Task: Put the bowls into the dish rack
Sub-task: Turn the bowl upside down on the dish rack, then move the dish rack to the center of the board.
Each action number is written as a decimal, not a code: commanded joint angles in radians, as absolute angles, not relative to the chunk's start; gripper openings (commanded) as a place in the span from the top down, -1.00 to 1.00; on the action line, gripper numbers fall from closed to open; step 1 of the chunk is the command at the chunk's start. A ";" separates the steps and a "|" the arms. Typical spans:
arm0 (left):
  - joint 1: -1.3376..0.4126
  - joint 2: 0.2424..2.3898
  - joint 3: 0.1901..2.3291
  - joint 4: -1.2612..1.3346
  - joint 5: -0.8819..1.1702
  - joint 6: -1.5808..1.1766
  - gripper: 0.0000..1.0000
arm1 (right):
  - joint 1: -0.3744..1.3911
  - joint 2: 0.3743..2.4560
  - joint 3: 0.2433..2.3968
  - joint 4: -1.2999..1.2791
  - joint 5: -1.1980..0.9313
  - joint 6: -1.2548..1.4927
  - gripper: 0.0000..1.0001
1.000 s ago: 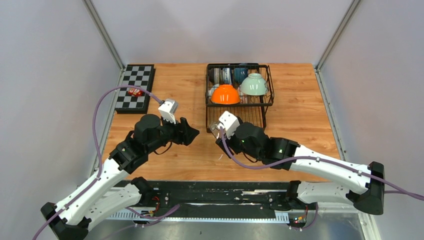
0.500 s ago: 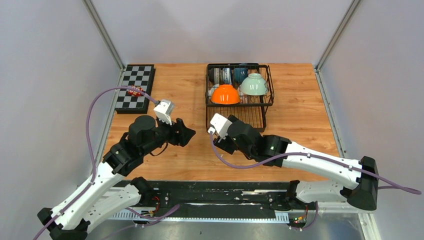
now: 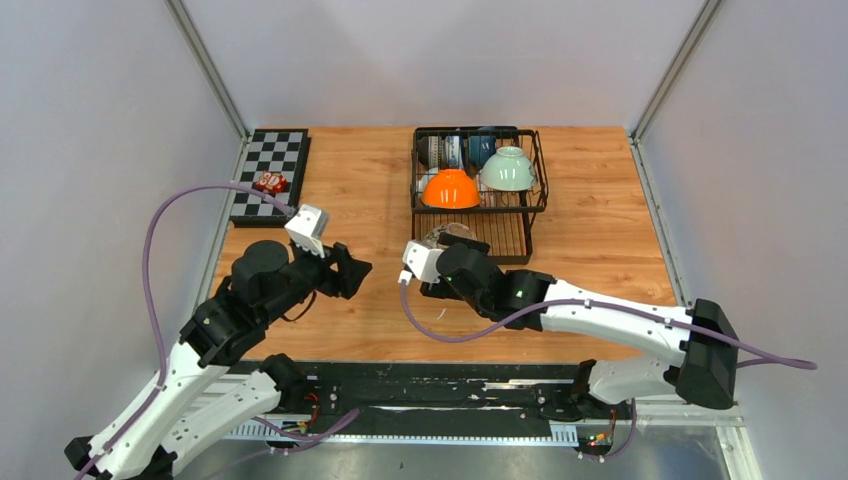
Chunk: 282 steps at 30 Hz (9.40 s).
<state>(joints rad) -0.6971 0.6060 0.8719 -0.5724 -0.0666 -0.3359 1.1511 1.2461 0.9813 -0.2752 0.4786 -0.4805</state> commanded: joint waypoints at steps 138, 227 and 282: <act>-0.696 0.526 0.803 -0.666 -0.165 -0.240 -0.51 | 1.039 1.289 0.945 -0.279 0.292 -0.319 -0.88; -0.589 1.772 1.843 -0.626 -0.261 -0.271 -0.09 | 0.222 1.448 1.538 -0.511 0.103 0.232 -0.20; -0.588 1.426 1.545 -0.617 -0.185 -0.333 1.00 | 0.400 1.252 1.376 -0.528 0.082 0.257 0.95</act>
